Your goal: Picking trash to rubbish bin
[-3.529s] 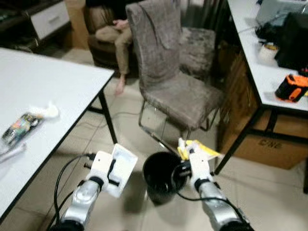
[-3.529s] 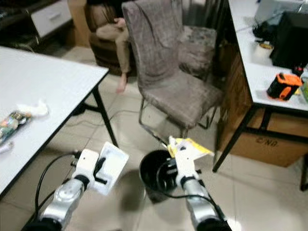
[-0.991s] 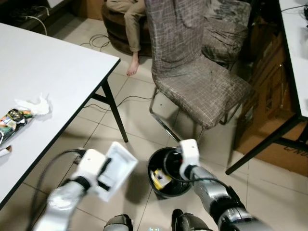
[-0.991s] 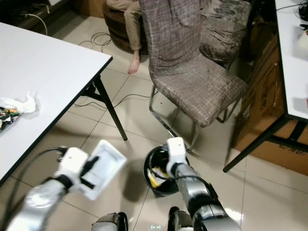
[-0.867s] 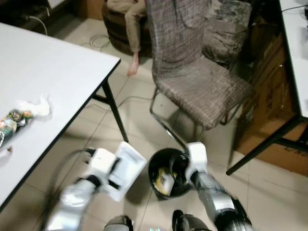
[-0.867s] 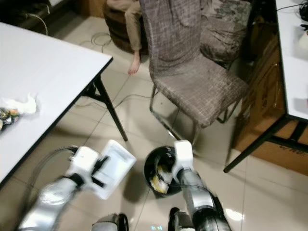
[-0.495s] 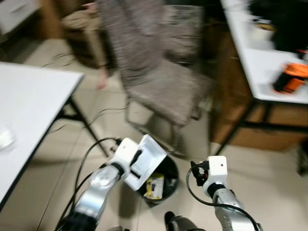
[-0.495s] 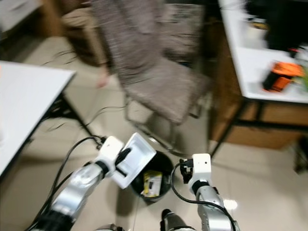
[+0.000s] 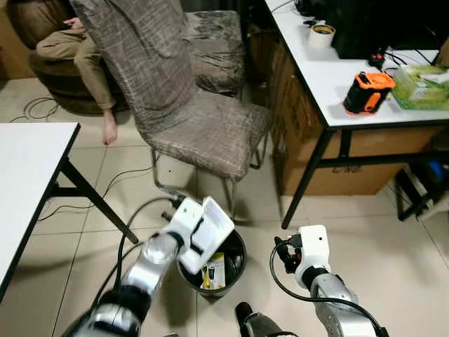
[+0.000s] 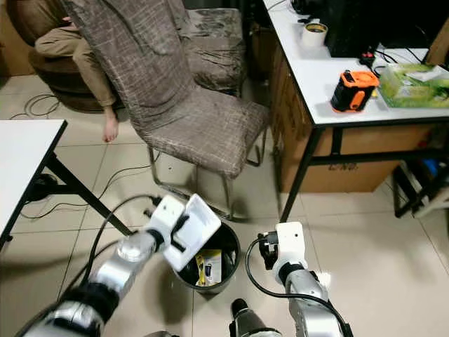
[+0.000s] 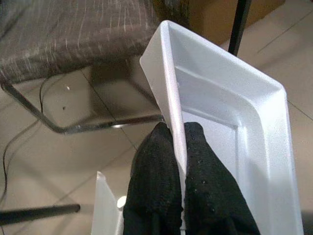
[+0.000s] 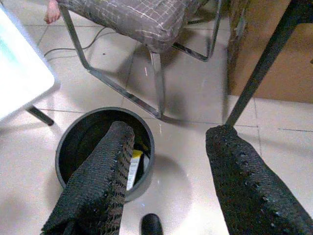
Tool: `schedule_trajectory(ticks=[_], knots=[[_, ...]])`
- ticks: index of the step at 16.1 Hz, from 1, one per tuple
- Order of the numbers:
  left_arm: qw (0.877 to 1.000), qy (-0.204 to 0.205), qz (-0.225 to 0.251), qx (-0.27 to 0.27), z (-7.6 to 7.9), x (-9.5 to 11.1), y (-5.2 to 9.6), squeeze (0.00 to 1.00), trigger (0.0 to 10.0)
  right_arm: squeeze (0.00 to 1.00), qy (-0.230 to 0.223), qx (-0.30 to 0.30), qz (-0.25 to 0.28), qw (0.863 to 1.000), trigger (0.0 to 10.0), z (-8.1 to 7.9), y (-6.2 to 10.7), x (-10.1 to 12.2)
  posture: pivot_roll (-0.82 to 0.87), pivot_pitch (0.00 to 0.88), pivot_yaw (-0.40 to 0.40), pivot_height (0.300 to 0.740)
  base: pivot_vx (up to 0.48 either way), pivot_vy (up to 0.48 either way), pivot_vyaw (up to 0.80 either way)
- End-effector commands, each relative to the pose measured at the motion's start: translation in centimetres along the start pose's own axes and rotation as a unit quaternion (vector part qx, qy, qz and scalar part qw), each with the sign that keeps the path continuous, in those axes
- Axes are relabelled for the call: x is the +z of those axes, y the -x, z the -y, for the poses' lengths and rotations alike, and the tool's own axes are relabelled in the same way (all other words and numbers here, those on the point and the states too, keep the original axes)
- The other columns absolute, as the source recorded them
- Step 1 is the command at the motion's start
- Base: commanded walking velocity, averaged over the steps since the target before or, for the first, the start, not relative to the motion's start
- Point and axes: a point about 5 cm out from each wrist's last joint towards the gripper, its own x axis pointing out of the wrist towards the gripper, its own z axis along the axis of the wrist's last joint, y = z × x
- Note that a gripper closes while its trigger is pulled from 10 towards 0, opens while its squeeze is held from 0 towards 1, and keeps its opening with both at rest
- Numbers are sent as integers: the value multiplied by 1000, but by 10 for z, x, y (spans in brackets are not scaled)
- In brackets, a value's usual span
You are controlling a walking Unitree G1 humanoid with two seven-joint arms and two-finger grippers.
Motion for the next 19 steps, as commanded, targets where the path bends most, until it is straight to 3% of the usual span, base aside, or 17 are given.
schedule_trajectory(ticks=[1,6,8,9,13,14,15,19], knots=[[1000,-4,-9,6,0,-2,-3,0,10000,0,10,8,-9,1000,10000,-1,4,-2,-120,132,37,740,0,0,0],[999,21,-9,28,-3,15,-14,0,10000,0,19,25,-21,999,10000,-6,8,-3,-127,146,29,740,0,0,0],[999,33,7,15,-1,32,-21,0,10000,0,23,24,-23,999,10000,-4,13,-3,-143,166,35,740,0,0,0],[1000,20,14,19,-3,42,-24,0,10000,0,23,22,-24,999,10000,-4,16,-3,-145,178,41,740,0,0,0],[1000,5,8,23,-7,50,-26,0,10000,0,20,19,-28,999,10000,-7,22,-6,-148,194,54,740,0,0,0],[1000,16,12,19,-7,50,-26,639,10000,0,20,18,-29,999,10000,-6,22,-6,-148,193,52,740,0,0,0],[999,27,20,13,-6,52,-26,1000,10000,0,21,17,-30,999,10000,-5,22,-6,-145,192,49,740,0,0,0],[999,44,31,0,-3,57,-28,1000,10000,0,23,17,-30,999,10000,-5,19,-5,-143,187,48,740,0,0,0]])
